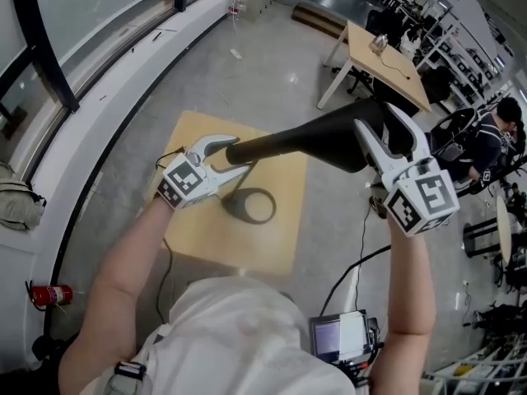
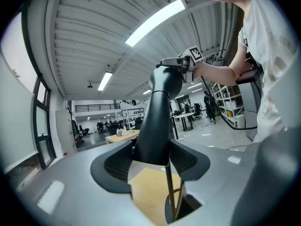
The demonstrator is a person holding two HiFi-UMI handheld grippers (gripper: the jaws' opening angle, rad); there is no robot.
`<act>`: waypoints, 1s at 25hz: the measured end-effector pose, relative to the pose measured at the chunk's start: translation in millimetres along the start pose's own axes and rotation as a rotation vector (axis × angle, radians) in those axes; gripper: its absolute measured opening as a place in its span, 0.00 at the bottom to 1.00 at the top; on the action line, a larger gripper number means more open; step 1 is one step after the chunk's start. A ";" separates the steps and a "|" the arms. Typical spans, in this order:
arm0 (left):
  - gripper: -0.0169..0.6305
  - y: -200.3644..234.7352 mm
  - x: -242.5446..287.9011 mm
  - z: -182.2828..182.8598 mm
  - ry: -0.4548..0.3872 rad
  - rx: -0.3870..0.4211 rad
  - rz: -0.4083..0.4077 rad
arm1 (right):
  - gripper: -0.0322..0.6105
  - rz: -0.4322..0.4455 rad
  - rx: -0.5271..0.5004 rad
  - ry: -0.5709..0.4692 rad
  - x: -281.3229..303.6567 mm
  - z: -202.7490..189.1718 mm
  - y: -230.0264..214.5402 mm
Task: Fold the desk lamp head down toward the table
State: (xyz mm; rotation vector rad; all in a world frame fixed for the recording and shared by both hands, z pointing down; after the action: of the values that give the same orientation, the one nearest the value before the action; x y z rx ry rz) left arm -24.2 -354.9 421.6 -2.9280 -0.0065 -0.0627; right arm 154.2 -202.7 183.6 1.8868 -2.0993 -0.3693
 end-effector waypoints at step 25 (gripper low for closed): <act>0.38 5.3 -3.7 8.6 0.060 0.112 -0.032 | 0.45 -0.021 0.019 0.022 -0.2 -18.9 -11.3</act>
State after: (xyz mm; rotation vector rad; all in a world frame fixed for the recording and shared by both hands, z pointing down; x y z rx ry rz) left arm -27.5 -358.2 411.9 -2.8128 -0.0453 -0.1502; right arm 171.9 -203.7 196.8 1.9161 -2.0778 -0.3321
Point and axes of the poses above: the fingertips, and each gripper's own axes: x forward along the fingers, y to its left, z out of its top, the point moved 6 cm from there along -x, backward along the fingers, and after that the axes turned 2 degrees about -y, right-handed, at the moved point
